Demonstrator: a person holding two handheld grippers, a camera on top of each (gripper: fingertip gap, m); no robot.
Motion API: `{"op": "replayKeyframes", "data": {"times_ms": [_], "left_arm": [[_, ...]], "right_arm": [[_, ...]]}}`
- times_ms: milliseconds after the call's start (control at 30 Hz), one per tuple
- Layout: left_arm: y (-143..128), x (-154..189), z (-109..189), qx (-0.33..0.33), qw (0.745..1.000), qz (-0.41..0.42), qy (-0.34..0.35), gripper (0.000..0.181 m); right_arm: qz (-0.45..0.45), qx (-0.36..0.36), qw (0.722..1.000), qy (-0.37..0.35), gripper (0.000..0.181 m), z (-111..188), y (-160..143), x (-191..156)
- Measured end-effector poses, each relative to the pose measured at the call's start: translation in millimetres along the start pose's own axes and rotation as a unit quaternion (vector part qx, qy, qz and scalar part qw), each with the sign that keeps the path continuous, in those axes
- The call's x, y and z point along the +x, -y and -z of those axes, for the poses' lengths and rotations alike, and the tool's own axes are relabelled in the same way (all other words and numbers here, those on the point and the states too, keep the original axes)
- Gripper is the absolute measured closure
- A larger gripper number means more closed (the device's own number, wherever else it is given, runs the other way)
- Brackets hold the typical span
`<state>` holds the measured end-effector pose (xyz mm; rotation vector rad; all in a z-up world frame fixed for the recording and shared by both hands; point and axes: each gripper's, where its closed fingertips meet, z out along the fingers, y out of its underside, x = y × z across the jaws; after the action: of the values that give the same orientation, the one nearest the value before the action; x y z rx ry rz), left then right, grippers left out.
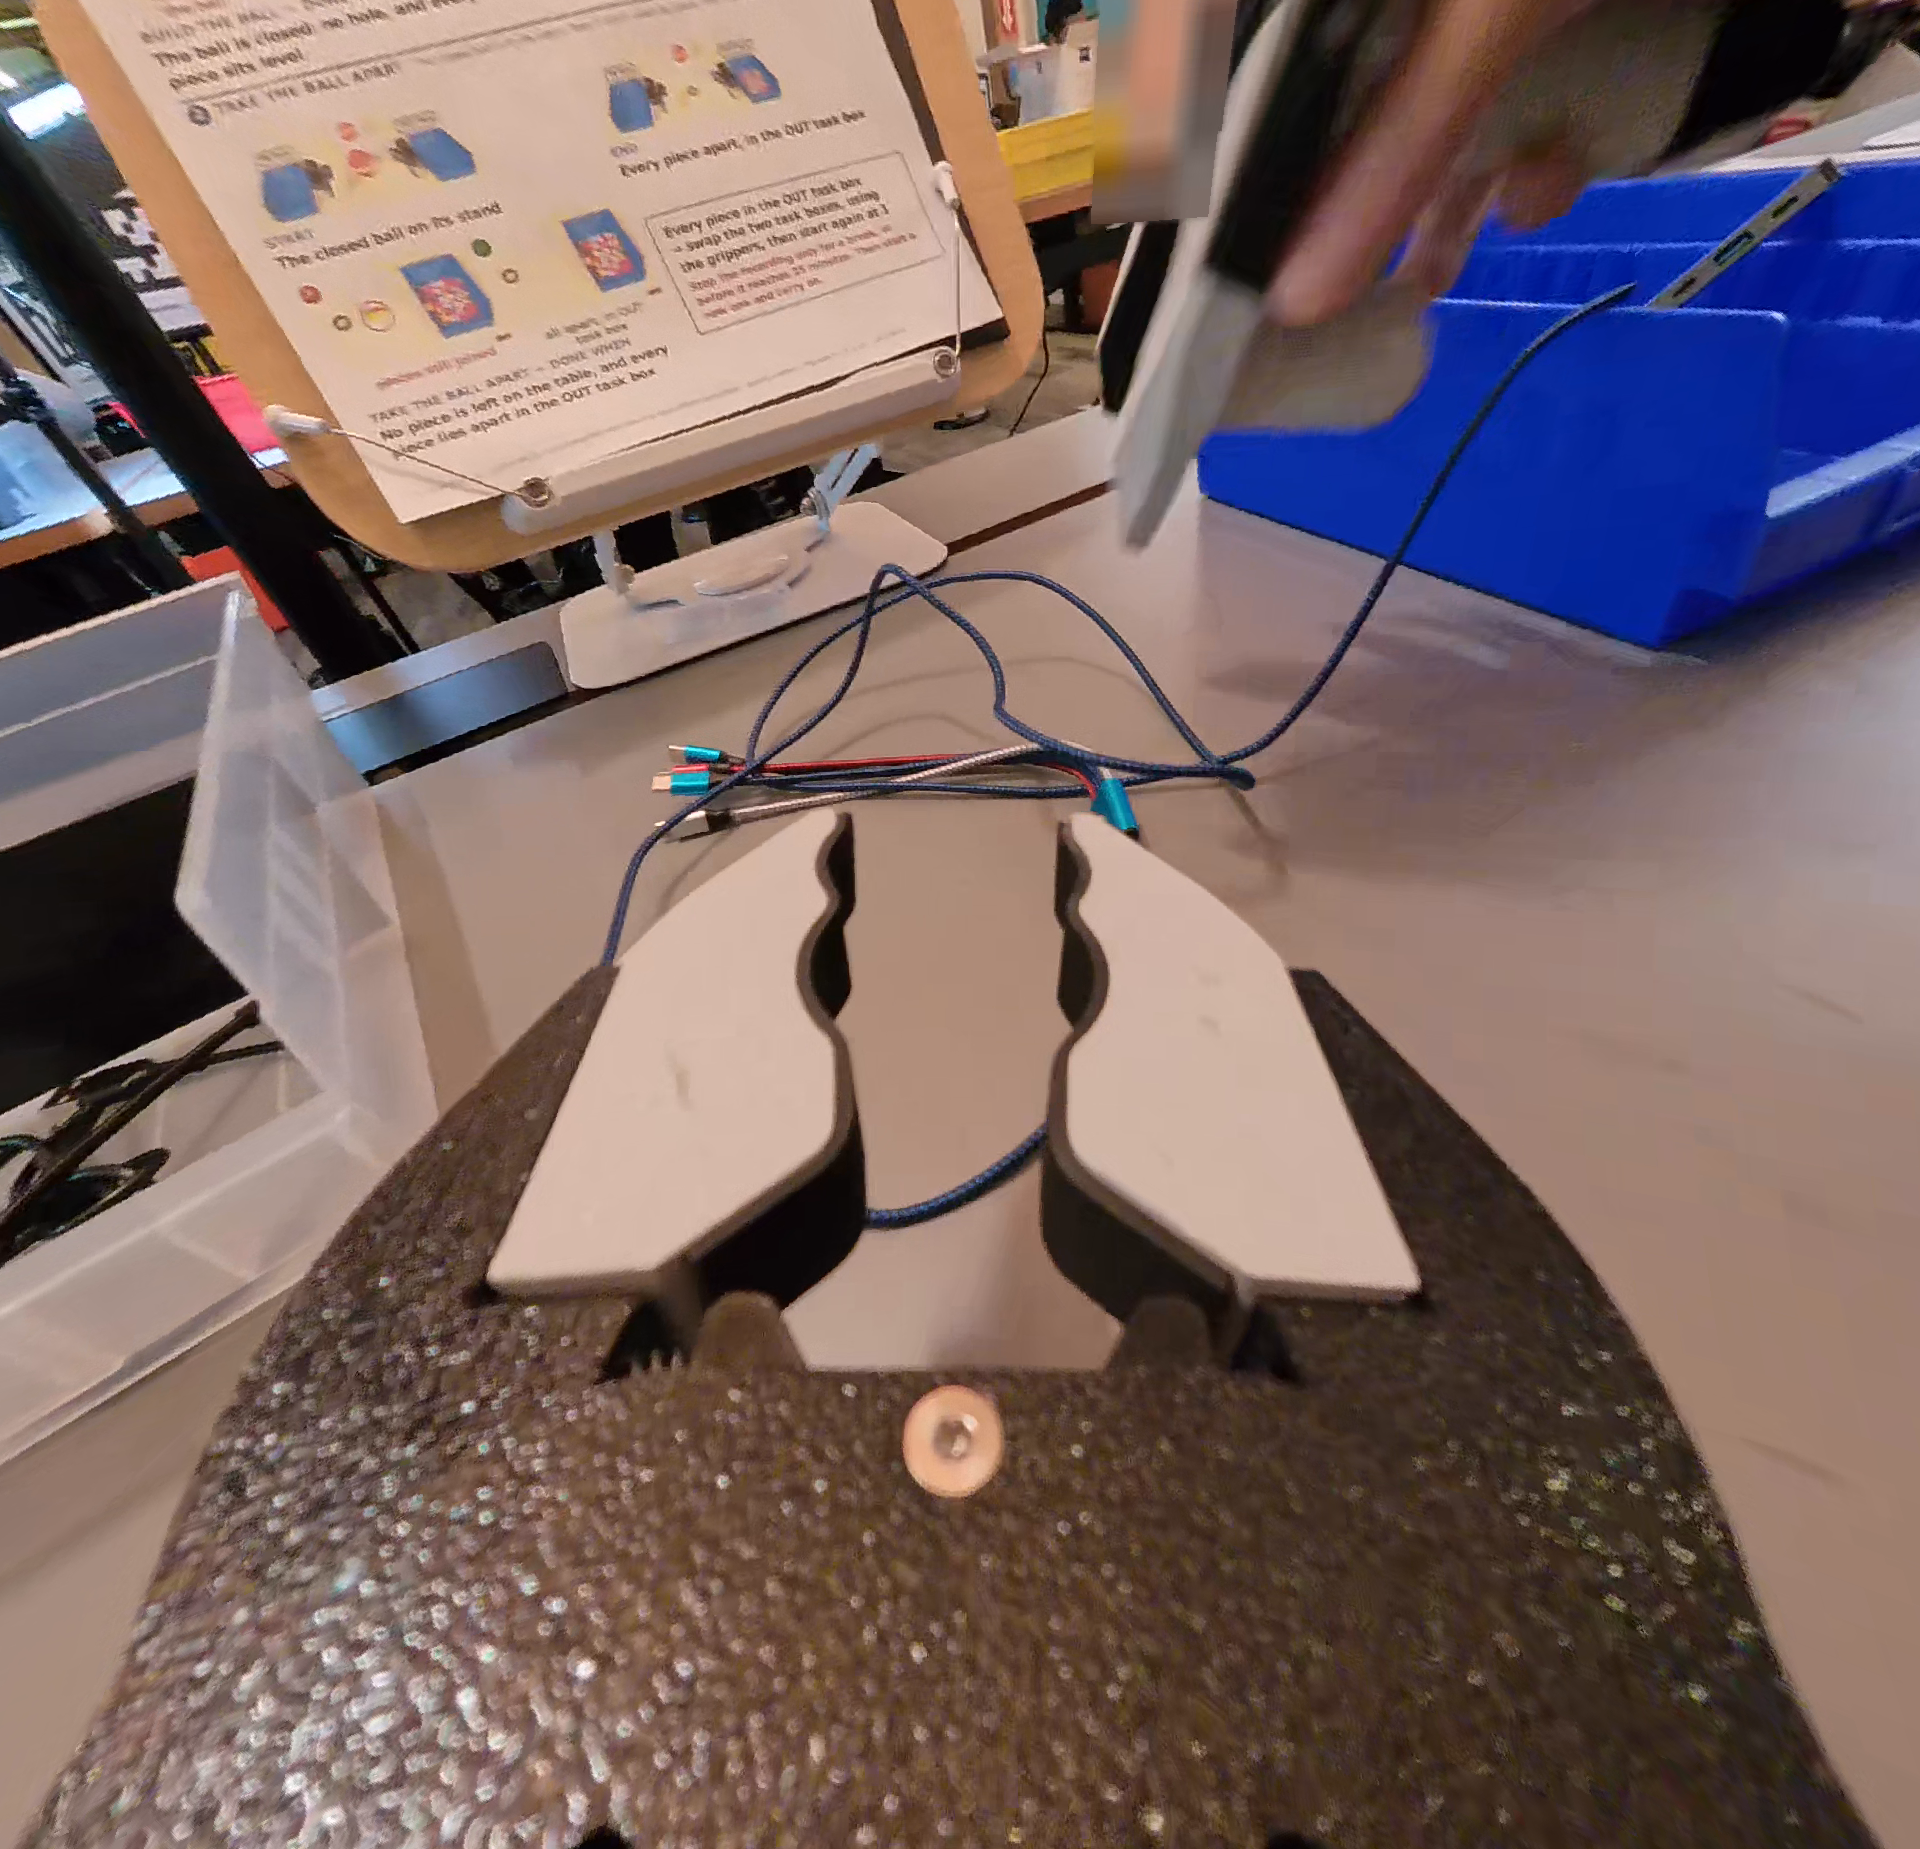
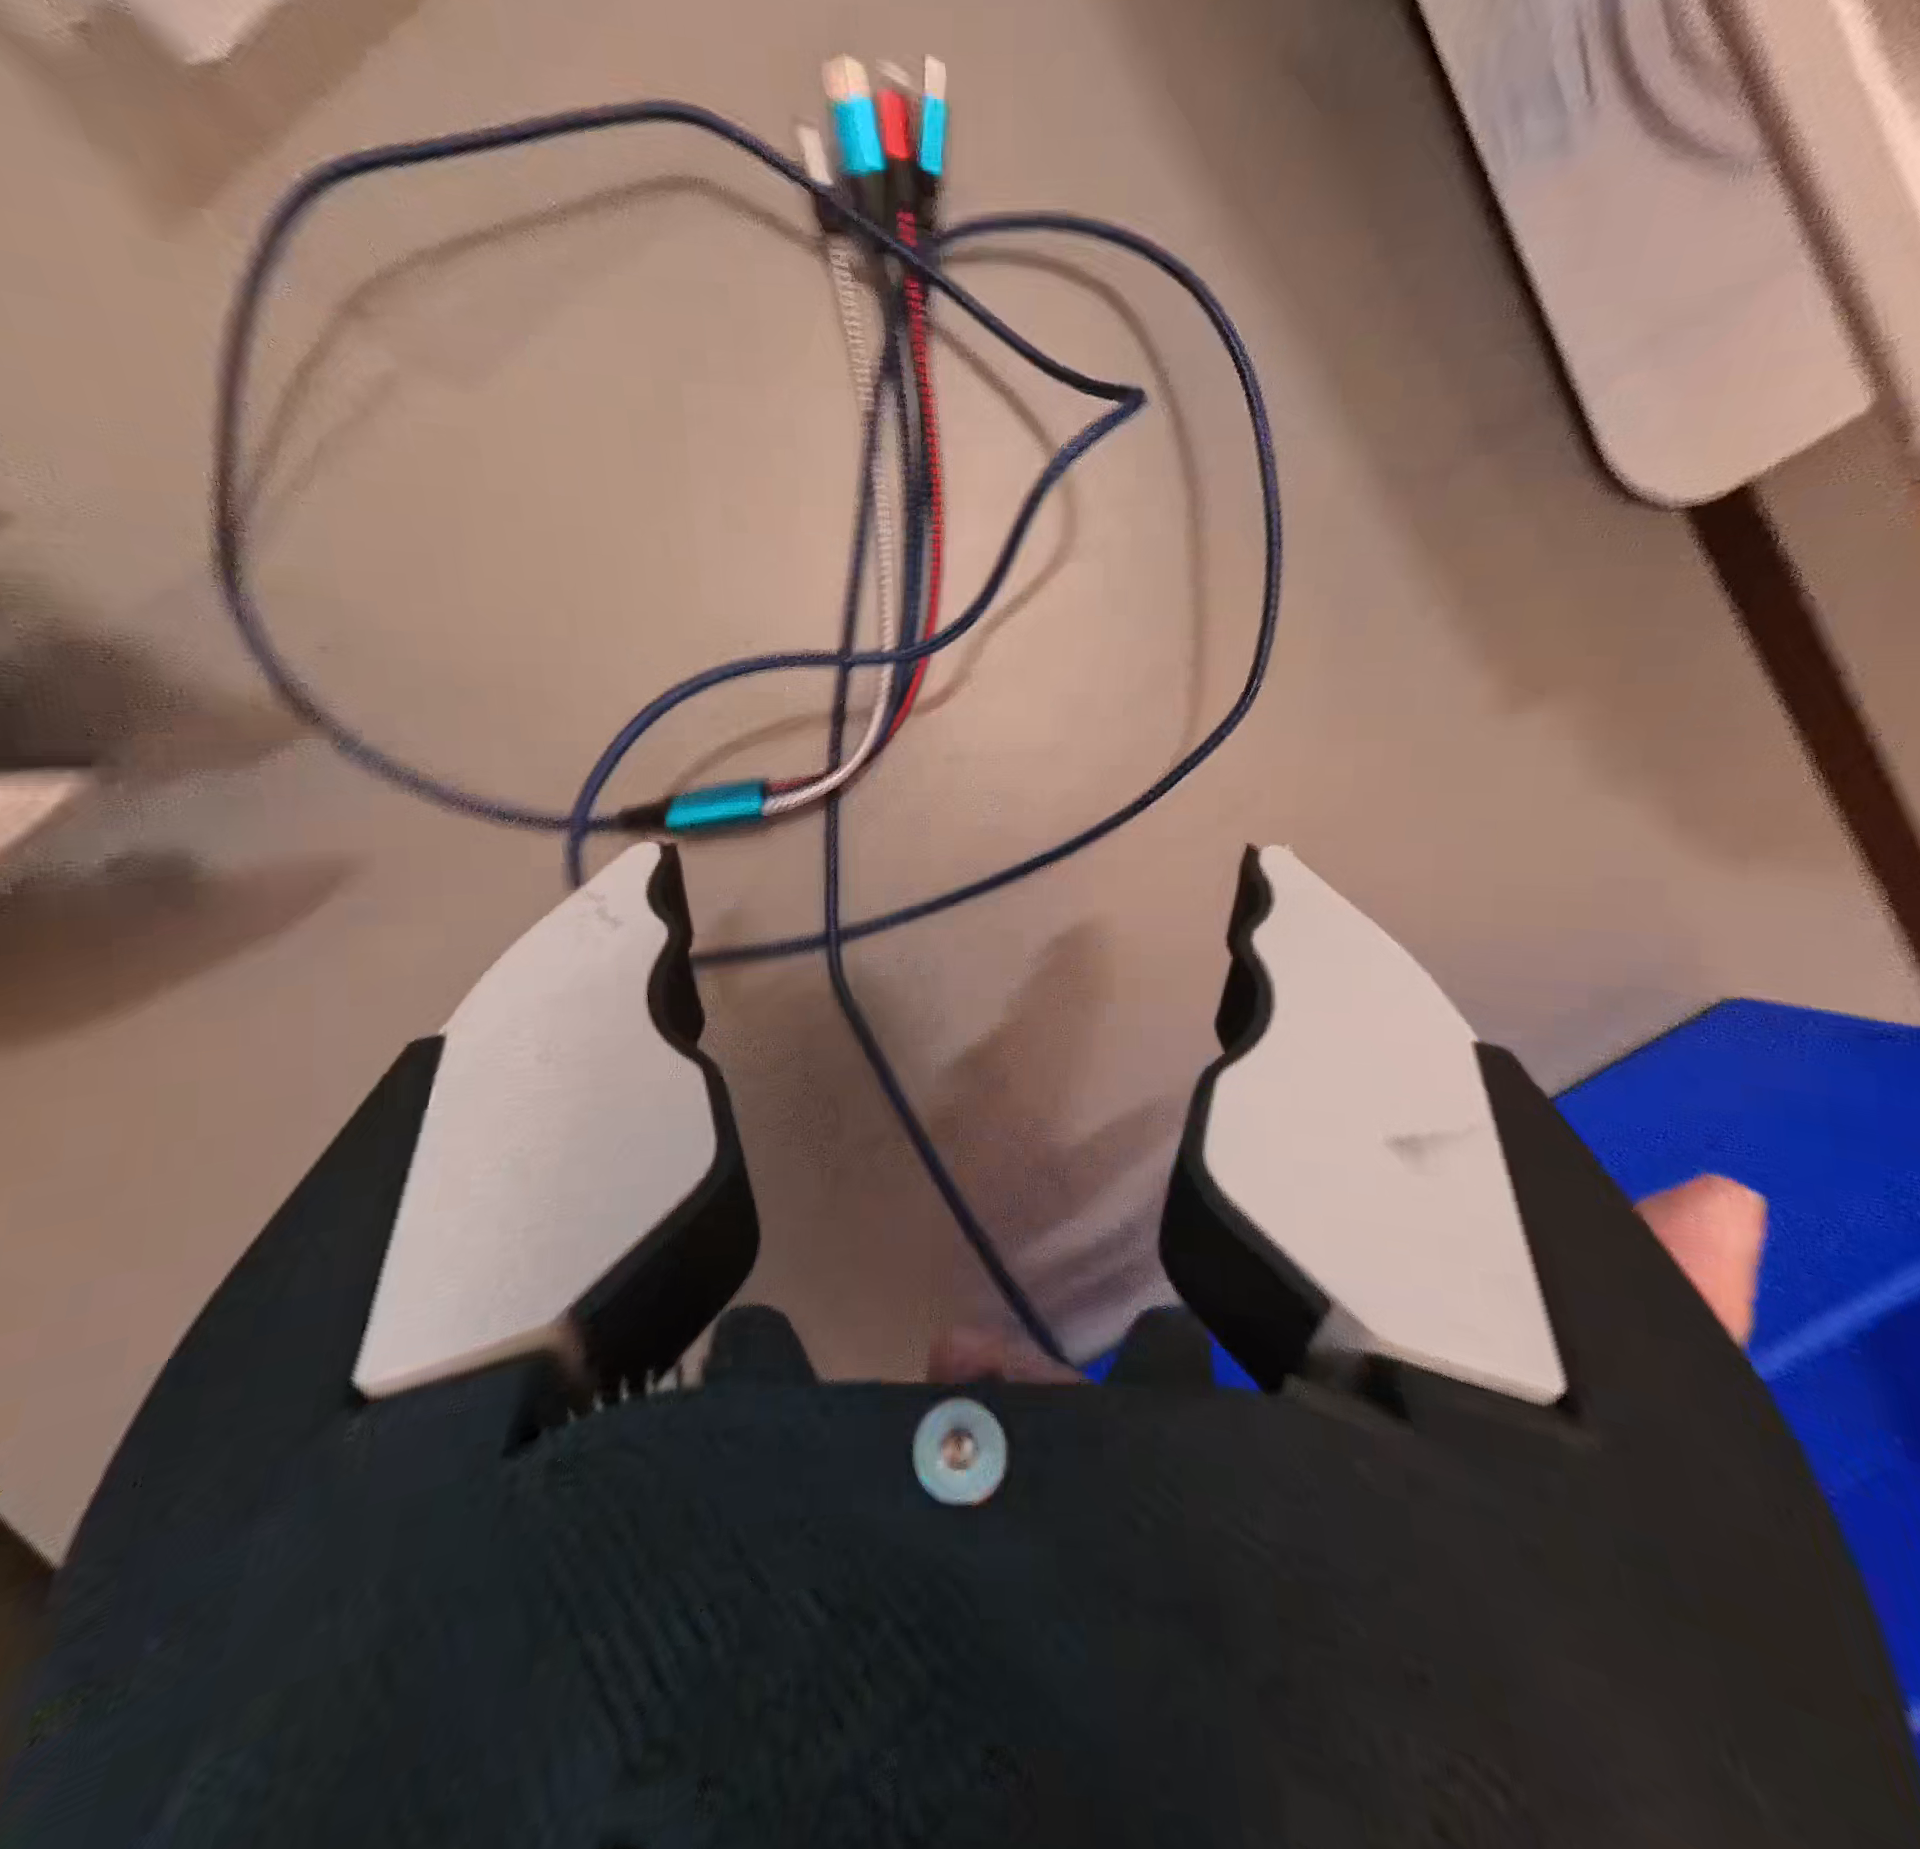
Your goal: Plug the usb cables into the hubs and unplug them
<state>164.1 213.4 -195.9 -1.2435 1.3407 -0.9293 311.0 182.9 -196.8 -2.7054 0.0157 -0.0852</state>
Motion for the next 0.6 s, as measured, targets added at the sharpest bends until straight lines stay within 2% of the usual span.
{"op": "replayKeyframes", "data": {"times_ms": [67,167,233,267,367,500,600], "left_arm": [[0.9,1.2,1.4,0.004,1.000,-0.005,-0.002,0.144],[0.8,2.6,2.4,0.004,1.000,-0.015,0.002,0.142],[-3.1,2.8,-0.2,-0.012,1.000,-0.019,0.006,0.138],[-5.1,5.1,-1.8,-0.021,1.000,-0.024,0.000,0.135],[-9.0,8.2,-3.6,-0.036,0.999,-0.037,0.001,0.129],[-10.0,4.6,-2.0,-0.040,0.999,-0.022,0.010,0.127],[-9.2,-0.6,-0.3,-0.037,0.999,-0.002,0.019,0.127]], "right_arm": [[-0.056,-0.027,0.998,0.010,0.078,-28.5,-0.2,9.9],[-0.113,-0.066,0.991,0.024,0.081,-58.6,-9.5,21.9],[-0.125,-0.074,0.987,0.075,0.080,-69.6,-9.1,7.1],[-0.125,-0.076,0.984,0.101,0.073,-72.7,-7.6,-2.7],[-0.111,-0.110,0.981,0.116,0.067,-82.8,-12.6,-16.8],[-0.070,-0.151,0.982,0.086,0.062,-87.4,-17.6,-22.4],[-0.012,-0.186,0.982,0.028,0.072,-91.9,-25.8,-17.3]]}}
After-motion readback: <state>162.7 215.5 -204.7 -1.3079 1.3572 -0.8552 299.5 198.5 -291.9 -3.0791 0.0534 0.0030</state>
